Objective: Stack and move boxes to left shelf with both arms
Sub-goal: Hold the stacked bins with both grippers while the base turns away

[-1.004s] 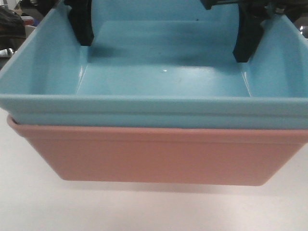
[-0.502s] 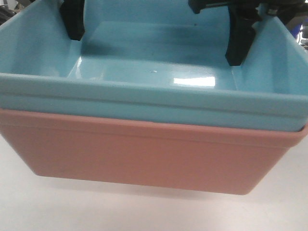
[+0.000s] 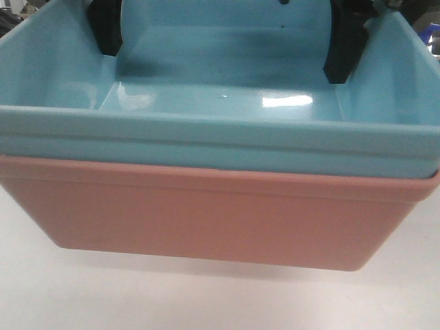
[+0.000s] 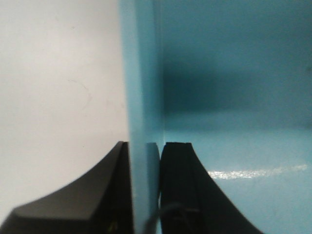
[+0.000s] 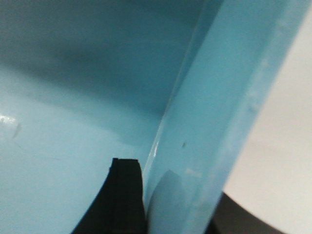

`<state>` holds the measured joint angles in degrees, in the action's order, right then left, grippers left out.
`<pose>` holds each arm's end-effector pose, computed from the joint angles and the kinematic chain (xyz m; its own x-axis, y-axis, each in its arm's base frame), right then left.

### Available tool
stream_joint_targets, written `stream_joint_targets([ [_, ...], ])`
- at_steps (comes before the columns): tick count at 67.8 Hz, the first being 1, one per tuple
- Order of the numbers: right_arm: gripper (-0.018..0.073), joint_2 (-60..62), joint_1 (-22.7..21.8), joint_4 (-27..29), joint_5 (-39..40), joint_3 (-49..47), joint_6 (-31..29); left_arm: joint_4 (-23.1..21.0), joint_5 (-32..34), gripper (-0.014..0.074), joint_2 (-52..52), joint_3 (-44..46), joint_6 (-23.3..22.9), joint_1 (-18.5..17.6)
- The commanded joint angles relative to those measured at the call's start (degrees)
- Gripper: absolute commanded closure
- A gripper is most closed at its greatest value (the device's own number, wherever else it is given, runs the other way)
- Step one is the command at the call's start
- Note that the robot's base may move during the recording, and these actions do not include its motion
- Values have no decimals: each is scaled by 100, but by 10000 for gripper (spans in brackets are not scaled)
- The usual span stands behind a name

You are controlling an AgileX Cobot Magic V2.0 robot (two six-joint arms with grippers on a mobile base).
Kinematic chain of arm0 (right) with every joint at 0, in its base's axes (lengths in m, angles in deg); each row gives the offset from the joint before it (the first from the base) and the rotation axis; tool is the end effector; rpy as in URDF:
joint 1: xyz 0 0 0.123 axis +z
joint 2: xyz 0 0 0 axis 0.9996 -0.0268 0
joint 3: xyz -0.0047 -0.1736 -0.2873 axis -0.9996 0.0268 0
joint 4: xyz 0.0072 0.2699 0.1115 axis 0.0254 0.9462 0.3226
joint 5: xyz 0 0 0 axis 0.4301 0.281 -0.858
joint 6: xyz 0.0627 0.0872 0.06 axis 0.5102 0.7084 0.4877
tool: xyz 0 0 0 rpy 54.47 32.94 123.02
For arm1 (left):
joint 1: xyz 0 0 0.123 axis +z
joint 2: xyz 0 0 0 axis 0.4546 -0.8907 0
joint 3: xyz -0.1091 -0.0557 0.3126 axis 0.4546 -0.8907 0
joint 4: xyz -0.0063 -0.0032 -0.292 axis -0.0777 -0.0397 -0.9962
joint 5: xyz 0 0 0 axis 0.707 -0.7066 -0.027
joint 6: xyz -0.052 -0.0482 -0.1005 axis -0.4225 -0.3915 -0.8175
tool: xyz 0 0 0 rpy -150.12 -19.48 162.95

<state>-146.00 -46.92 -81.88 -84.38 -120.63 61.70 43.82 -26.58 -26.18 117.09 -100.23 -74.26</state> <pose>0.2733 0.2049 0.3430 -0.7939 -0.1918 -0.5770 -0.2618 0.9643 0.0396 0.2912 -0.2486 0.3577 -0.7703 0.1853 -0.6102 0.2151 0.9763 0.0249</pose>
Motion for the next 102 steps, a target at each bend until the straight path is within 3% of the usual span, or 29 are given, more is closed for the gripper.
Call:
stream_joint_targets([
  [1, 503, 253, 212, 440, 1586, -361, -199, -292, 1453, 599, 190, 314, 5, -291],
  [102, 503, 224, 212, 440, 1544, -361, -199, -292, 1452, 599, 190, 314, 5, -291],
])
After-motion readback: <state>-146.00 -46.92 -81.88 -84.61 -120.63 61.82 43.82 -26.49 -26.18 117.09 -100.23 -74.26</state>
